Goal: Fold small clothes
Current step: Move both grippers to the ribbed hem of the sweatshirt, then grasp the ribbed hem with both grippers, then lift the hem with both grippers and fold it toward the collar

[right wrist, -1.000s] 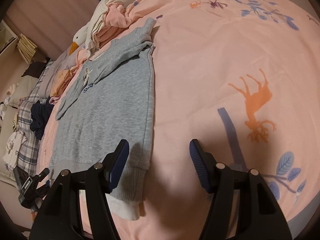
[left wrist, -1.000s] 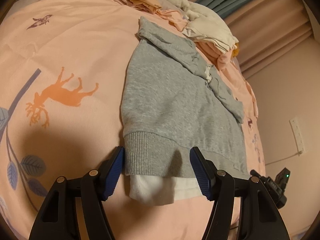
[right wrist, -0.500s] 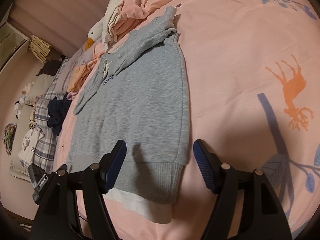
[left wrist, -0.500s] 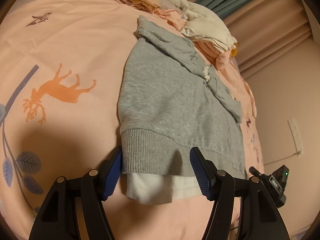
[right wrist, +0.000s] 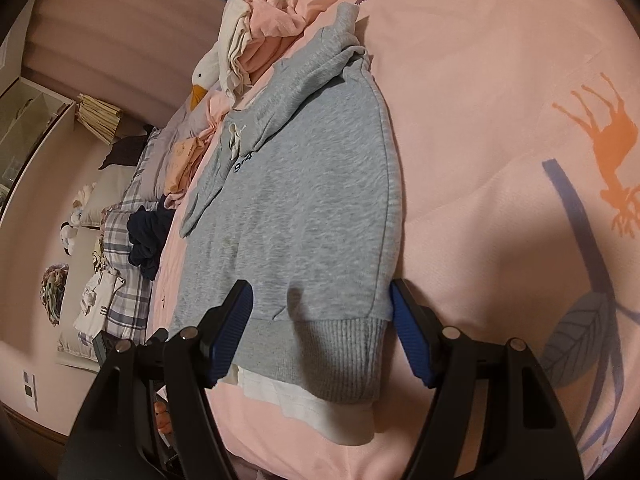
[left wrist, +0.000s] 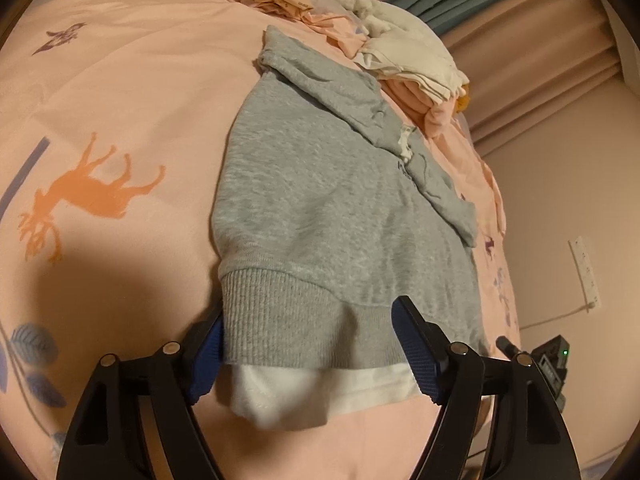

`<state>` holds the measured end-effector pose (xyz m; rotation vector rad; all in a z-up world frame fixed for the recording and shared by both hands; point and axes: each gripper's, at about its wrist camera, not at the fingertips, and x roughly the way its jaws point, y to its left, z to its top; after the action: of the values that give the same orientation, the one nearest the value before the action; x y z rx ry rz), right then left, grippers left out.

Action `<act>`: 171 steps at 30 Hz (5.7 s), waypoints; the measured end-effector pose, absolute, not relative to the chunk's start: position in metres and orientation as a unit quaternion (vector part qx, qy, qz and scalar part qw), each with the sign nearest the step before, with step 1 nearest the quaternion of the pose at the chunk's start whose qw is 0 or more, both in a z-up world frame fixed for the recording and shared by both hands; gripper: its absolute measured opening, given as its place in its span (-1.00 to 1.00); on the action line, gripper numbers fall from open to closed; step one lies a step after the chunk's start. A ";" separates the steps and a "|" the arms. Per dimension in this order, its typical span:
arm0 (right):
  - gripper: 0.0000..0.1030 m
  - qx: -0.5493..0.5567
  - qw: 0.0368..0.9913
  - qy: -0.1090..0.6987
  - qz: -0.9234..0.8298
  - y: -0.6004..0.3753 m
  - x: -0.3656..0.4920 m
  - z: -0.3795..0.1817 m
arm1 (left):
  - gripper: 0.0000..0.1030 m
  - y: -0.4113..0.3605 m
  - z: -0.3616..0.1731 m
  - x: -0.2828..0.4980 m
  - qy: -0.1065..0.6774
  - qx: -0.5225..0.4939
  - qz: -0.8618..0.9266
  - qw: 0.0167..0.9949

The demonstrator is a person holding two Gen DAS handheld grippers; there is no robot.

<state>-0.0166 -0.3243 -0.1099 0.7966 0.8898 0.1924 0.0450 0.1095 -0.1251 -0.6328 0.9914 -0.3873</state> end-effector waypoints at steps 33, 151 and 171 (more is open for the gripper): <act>0.19 0.416 0.788 0.434 0.133 -0.317 -0.019 -0.118 | 0.49 0.073 -0.127 0.051 0.484 -0.329 -0.281 0.761; -0.71 0.416 0.828 0.330 0.179 -0.321 -0.044 -0.075 | -1.00 0.103 -0.065 0.010 0.379 -0.344 -0.266 0.817; -0.02 0.405 0.815 0.399 0.112 -0.342 -0.011 -0.113 | 0.00 0.134 -0.138 0.047 0.462 -0.395 -0.176 0.774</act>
<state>-0.0108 -0.3421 -0.1132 0.8636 0.8516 0.2398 0.0471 0.1338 -0.1380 -0.8546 1.0008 -0.3811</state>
